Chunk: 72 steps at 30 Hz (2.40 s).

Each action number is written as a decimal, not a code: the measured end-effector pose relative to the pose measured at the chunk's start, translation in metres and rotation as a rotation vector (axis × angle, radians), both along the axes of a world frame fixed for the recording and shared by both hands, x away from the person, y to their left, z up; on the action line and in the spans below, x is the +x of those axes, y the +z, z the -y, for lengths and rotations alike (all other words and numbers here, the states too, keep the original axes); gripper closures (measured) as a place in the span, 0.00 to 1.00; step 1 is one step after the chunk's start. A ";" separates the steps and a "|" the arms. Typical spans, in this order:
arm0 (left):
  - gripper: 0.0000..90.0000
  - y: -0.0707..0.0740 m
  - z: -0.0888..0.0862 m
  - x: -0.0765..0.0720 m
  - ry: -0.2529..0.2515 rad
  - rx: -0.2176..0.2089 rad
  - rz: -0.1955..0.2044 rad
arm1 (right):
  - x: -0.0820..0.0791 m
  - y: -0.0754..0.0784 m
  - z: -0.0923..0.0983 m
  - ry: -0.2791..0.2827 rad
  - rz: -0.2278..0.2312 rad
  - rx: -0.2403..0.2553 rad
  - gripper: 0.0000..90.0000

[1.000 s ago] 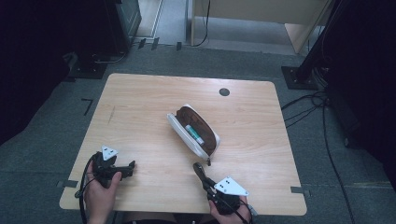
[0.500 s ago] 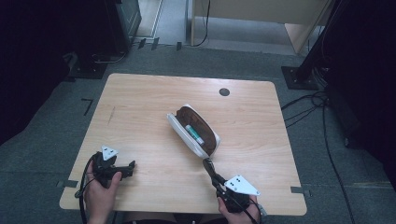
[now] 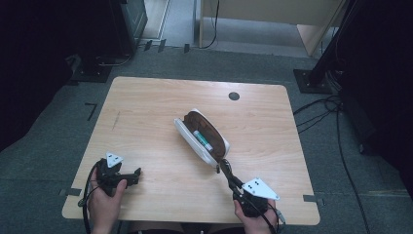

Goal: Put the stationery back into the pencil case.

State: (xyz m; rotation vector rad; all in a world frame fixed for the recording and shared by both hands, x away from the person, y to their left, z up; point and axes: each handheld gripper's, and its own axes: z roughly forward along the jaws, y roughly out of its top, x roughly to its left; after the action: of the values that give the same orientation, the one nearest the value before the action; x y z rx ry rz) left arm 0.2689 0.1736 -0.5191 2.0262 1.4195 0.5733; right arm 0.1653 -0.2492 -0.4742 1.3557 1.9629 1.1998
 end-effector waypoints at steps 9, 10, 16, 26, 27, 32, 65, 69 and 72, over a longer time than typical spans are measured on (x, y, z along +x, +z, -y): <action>0.00 0.000 0.000 0.000 0.000 -0.001 0.000 | 0.018 0.013 0.001 0.005 0.024 -0.007 0.87; 0.00 0.000 0.000 0.000 0.000 0.000 0.000 | 0.020 0.015 0.000 0.007 0.023 -0.005 0.87; 0.00 0.000 0.000 0.000 0.000 -0.001 0.000 | 0.035 0.022 -0.005 0.023 0.031 -0.016 0.87; 0.00 0.000 0.000 0.000 0.000 0.000 0.000 | 0.060 0.030 -0.016 0.047 0.022 -0.020 0.87; 0.00 0.000 0.000 0.000 0.000 0.000 0.000 | 0.062 0.030 -0.016 0.050 0.020 -0.023 0.87; 0.00 0.000 0.000 0.000 0.000 0.000 0.000 | 0.074 0.030 -0.023 0.061 0.013 -0.031 0.87; 0.00 0.000 0.000 0.000 0.000 0.000 0.000 | 0.124 0.009 -0.045 0.090 -0.135 -0.104 0.86; 0.00 0.000 0.000 0.000 0.000 0.000 0.000 | 0.120 0.012 -0.043 0.087 -0.127 -0.107 0.87; 0.00 0.000 0.000 0.000 0.000 0.000 0.000 | 0.118 0.014 -0.042 0.088 -0.128 -0.106 0.87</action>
State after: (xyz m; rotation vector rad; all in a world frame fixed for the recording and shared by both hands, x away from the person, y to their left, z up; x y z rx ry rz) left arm 0.2689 0.1736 -0.5191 2.0256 1.4195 0.5731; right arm 0.2835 -0.2075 -0.4601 1.3347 2.1635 1.0539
